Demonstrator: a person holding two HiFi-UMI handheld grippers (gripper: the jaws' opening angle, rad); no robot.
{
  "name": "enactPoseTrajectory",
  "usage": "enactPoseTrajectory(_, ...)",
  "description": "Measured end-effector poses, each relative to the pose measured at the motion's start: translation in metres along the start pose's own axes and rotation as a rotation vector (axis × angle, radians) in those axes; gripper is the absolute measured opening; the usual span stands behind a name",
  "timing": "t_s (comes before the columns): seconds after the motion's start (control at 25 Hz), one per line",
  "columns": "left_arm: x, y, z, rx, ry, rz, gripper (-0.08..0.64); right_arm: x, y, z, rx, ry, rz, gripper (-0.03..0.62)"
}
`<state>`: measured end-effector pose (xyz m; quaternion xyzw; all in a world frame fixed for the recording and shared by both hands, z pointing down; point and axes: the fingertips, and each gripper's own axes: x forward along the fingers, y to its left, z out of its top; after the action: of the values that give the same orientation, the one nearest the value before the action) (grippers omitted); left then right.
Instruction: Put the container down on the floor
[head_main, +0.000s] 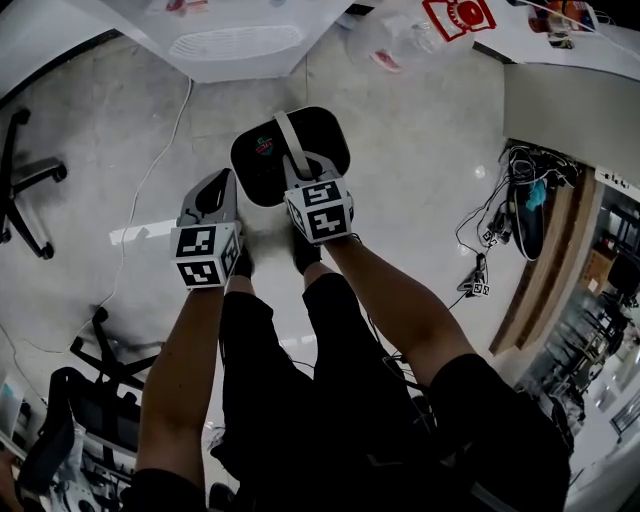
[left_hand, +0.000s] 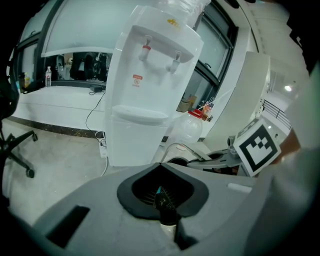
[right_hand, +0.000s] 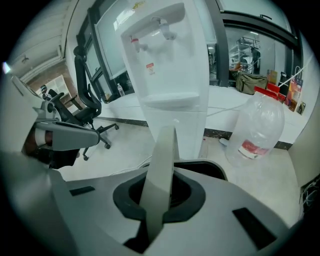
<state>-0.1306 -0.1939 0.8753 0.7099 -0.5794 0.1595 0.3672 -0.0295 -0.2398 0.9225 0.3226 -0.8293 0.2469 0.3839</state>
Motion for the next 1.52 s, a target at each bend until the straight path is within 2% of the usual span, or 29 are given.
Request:
enactPoseTrajectory(0.32,0.026,0.014,-0.024,-0.007,0.019,0.0,0.006,0.039,-0.002,-0.016,0.003,0.005,0.008,0.009)
enactPoseTrajectory(0.84,0.055,0.041,-0.049,-0.022,0.008,0.022,0.006,0.085,-0.006,-0.021,-0.011,-0.028,-0.01,0.009)
enactPoseTrajectory(1.2,0.055,0.05,-0.055,-0.027,0.001,0.025,0.006,0.096,-0.002,-0.017,0.001,-0.062,0.002,0.009)
enactPoseTrajectory(1.52,0.052,0.046,-0.067,-0.028,0.022,0.014,0.006,0.093,-0.001,-0.028,-0.002,-0.043,-0.003,0.009)
